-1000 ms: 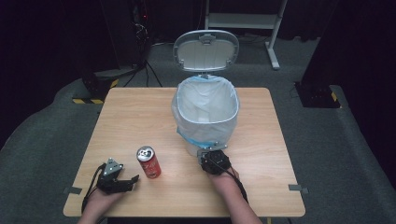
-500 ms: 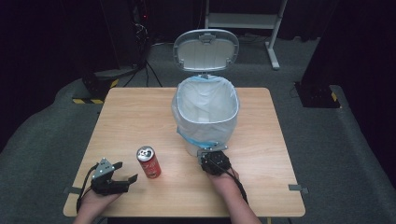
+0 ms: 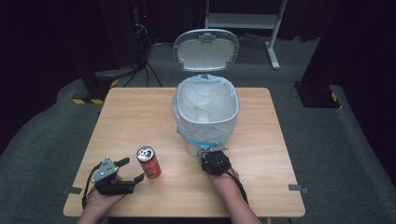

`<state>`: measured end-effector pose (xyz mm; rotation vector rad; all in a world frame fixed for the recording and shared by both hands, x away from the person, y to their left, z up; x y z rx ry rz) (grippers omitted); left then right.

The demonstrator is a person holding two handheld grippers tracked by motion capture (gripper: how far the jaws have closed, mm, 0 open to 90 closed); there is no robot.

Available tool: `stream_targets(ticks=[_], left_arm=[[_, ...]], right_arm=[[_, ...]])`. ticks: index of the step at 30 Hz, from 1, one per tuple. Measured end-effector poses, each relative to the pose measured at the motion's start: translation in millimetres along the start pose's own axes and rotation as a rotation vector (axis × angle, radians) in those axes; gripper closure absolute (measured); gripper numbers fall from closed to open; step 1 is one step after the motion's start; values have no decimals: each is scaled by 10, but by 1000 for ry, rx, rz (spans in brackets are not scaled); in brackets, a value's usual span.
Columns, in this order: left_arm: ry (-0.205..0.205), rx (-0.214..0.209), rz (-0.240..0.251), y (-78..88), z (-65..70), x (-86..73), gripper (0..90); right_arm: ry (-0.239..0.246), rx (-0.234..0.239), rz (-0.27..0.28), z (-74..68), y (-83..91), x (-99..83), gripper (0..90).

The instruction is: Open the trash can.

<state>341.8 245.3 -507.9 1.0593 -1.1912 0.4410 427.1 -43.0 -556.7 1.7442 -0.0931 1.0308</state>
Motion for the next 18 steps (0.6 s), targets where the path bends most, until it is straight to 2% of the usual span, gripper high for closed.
stream_targets(ticks=[5,12,18], left_arm=[[-19,-2,-12,-99,36,32,127],[7,-5,-23,-231,39,43,148],[5,-11,-40,-329,79,47,154]], right_arm=[[2,0,1,1,0,0,552],[4,4,0,3,-1,0,551],[7,3,2,8,0,-1,551]])
Point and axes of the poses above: each handheld gripper's, and its own axes: y roughly backward along the jaws, x roughly out of its top, z roughly to its right, the point moved 7 cm from there along -y, roughly forward along the jaws, and after that the axes turned 7 degrees about x, right-handed, at the moved point
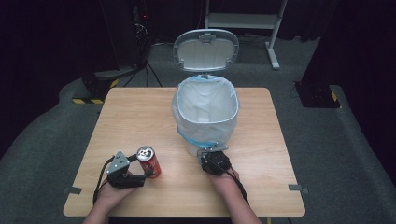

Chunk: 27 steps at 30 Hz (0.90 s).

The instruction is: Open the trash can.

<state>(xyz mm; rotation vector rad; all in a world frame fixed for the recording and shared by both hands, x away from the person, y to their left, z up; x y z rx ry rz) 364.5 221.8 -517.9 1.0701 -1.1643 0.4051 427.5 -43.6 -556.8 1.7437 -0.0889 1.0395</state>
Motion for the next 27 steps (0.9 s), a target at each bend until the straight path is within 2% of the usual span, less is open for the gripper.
stream_targets(ticks=[4,8,9,14,21,24,27], left_arm=[[-11,-5,-16,-50,36,-4,197],[-10,7,-11,-66,57,1,292],[-21,13,-6,-62,59,6,321],[-28,16,11,-47,74,25,336],[-25,25,99,66,132,174,337],[-30,33,118,95,130,224,337],[-23,35,168,165,138,321,338]], right_arm=[[0,1,3,0,0,-2,552],[0,2,-3,-1,-1,4,551],[-3,1,-8,-1,0,5,551],[0,6,-8,0,-1,7,551],[2,2,-2,0,-1,3,552],[2,2,1,1,-1,1,552],[4,2,4,2,-1,-1,552]])
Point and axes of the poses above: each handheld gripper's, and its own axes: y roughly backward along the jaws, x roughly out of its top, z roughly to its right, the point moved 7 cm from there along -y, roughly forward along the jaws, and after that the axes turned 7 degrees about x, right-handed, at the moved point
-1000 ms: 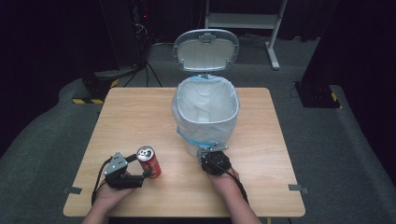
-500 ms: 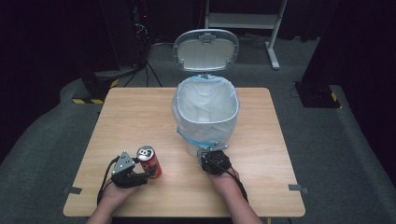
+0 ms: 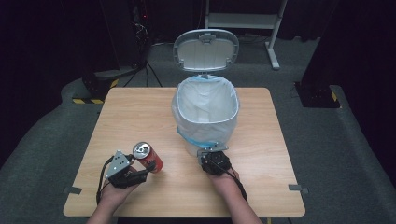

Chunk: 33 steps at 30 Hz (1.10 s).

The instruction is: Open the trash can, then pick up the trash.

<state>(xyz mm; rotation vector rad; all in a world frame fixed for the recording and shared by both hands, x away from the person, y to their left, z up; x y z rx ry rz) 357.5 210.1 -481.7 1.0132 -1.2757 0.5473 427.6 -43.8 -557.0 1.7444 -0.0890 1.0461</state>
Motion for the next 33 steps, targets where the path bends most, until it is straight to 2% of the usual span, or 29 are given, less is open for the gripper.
stream_targets(ticks=[9,13,20,33], left_arm=[[2,-4,117,112,48,210,338],[4,-3,153,160,71,302,338],[3,9,190,203,91,430,339],[10,24,255,203,104,570,339]], right_arm=[[4,0,3,2,1,-2,552],[1,1,4,-1,1,-3,552],[0,1,8,-1,1,-7,551],[-2,-4,33,-4,3,-25,552]])
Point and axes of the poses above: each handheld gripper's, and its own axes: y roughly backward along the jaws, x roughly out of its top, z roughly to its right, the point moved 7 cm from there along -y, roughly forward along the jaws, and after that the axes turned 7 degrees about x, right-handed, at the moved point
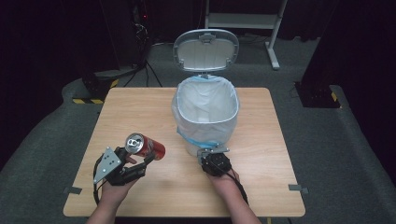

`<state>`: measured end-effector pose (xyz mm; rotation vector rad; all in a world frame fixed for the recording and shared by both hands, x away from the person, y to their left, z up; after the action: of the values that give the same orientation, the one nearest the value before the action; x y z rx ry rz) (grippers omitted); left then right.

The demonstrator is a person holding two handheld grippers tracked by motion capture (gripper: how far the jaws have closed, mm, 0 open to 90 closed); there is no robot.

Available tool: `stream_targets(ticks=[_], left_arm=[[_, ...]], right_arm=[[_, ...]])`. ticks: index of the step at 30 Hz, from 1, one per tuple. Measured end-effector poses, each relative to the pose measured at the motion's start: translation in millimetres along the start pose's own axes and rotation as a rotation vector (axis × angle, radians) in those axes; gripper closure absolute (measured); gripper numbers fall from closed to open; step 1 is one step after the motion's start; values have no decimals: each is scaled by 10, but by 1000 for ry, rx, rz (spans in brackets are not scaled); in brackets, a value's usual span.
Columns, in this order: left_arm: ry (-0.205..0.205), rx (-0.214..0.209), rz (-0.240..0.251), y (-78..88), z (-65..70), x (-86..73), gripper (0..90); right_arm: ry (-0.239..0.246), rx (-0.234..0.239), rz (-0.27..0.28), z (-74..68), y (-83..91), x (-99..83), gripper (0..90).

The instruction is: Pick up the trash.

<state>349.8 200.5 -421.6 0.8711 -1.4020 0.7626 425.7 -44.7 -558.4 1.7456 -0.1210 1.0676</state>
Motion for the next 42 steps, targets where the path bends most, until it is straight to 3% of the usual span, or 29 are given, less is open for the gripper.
stream_targets(ticks=[14,25,42], left_arm=[[0,18,102,6,-8,347,339],[-5,7,177,-49,-36,625,339],[-14,-36,256,-399,70,1270,340]], right_arm=[[0,-4,16,-2,1,-14,552],[5,-1,21,0,2,-18,552],[15,7,28,3,3,-20,551]])
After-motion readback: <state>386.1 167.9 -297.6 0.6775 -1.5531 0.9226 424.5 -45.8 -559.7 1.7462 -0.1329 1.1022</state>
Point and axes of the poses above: each handheld gripper's, and its own axes: y roughly backward along the jaws, x roughly out of its top, z roughly to its right, the point moved 7 cm from there along -y, roughly forward along the jaws, and after that the axes turned 7 degrees about x, right-handed, at the moved point
